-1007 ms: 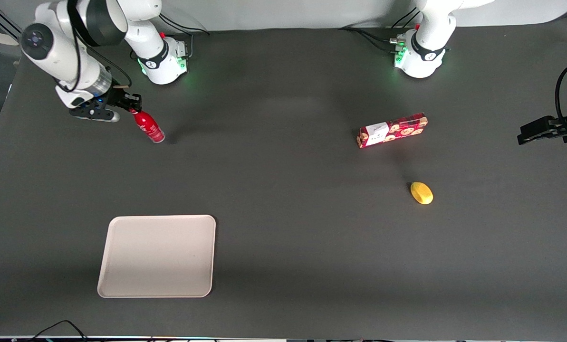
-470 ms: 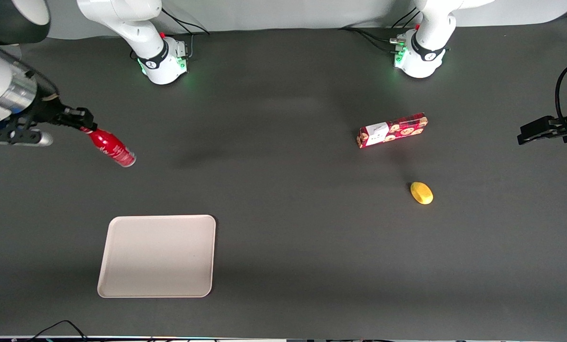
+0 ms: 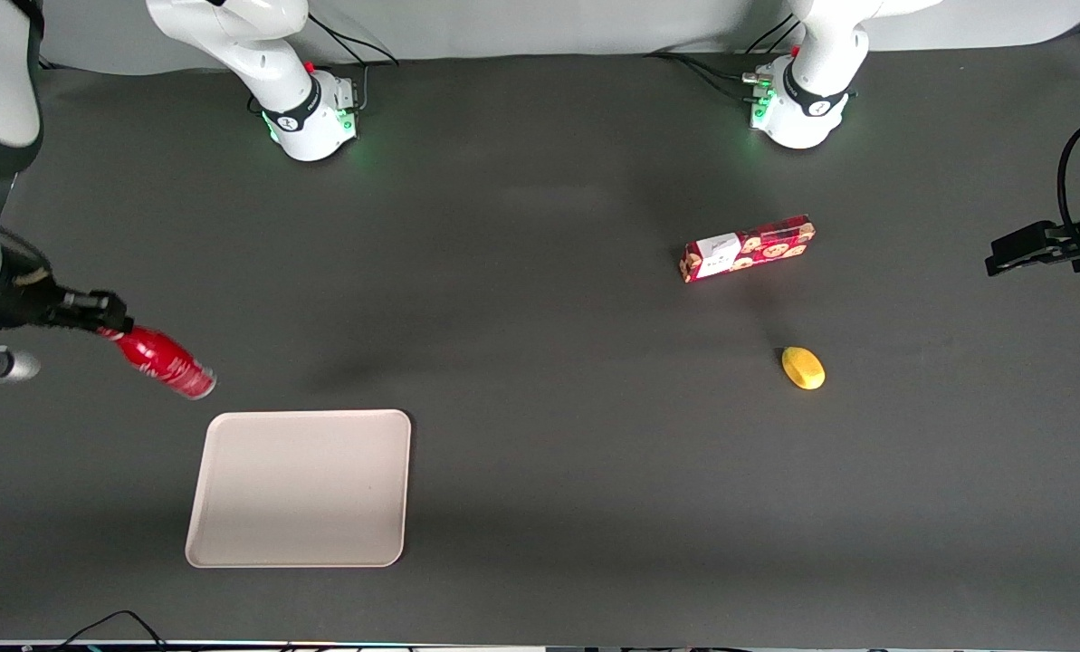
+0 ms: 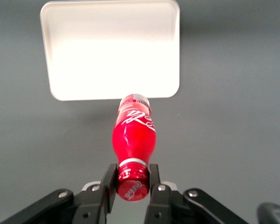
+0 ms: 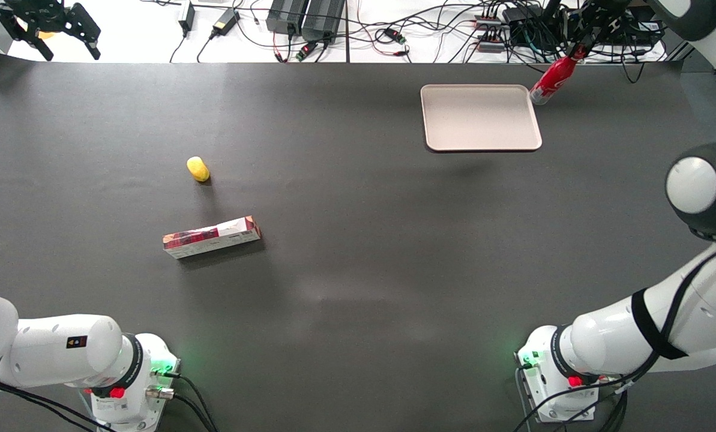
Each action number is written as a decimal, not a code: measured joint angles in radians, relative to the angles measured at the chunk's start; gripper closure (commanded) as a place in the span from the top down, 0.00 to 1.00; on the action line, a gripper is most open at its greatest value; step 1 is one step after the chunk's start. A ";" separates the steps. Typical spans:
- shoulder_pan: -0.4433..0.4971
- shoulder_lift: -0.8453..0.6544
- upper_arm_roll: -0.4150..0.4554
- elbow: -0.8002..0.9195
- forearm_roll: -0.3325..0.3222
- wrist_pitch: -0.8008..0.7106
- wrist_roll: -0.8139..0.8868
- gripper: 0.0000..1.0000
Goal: Place coke bottle on tray
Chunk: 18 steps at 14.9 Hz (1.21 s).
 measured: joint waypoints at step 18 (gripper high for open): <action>0.015 0.498 -0.100 0.199 0.000 0.244 -0.096 0.48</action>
